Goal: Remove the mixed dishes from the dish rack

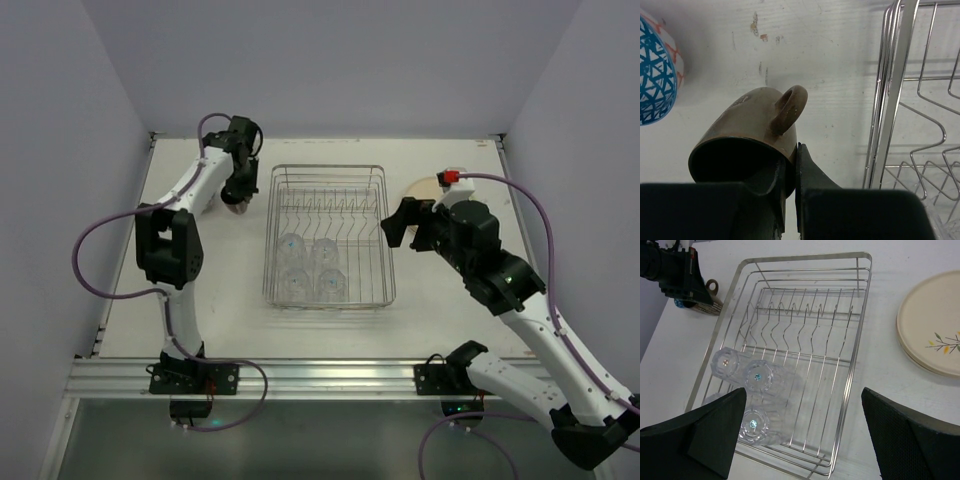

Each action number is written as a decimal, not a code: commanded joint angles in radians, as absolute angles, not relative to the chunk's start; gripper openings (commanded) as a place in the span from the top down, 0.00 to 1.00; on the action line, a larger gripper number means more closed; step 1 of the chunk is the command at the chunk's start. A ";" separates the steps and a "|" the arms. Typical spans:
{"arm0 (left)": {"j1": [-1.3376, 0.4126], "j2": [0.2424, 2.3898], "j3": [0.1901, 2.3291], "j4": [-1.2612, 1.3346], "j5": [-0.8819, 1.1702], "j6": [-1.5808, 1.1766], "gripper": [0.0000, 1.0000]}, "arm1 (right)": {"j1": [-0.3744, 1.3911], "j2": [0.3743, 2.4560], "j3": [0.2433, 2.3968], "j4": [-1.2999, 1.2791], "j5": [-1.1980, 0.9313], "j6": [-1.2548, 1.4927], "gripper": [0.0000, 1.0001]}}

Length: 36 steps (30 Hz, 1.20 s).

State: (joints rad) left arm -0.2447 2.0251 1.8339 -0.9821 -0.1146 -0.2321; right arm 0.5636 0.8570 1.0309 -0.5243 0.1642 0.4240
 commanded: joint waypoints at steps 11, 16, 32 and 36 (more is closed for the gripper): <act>-0.218 2.149 1.944 -1.022 -0.077 -0.190 0.96 | 0.561 0.856 1.025 -0.514 0.104 0.413 0.01; -0.210 2.164 1.927 -1.009 -0.069 -0.186 0.87 | 0.561 0.845 1.025 -0.514 0.094 0.411 0.01; -0.209 1.994 1.879 -0.937 -0.094 -0.199 0.09 | 0.563 0.883 1.002 -0.465 -0.029 0.394 0.01; -0.212 1.838 1.843 -0.902 -0.121 -0.236 0.00 | 0.574 0.960 1.052 -0.494 -0.109 0.367 0.01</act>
State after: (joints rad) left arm -0.2161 2.0239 1.8576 -0.9619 -0.1005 -0.2195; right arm 0.5636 0.8986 1.0061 -0.5003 -0.0158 0.4000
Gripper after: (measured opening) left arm 0.994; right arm 0.989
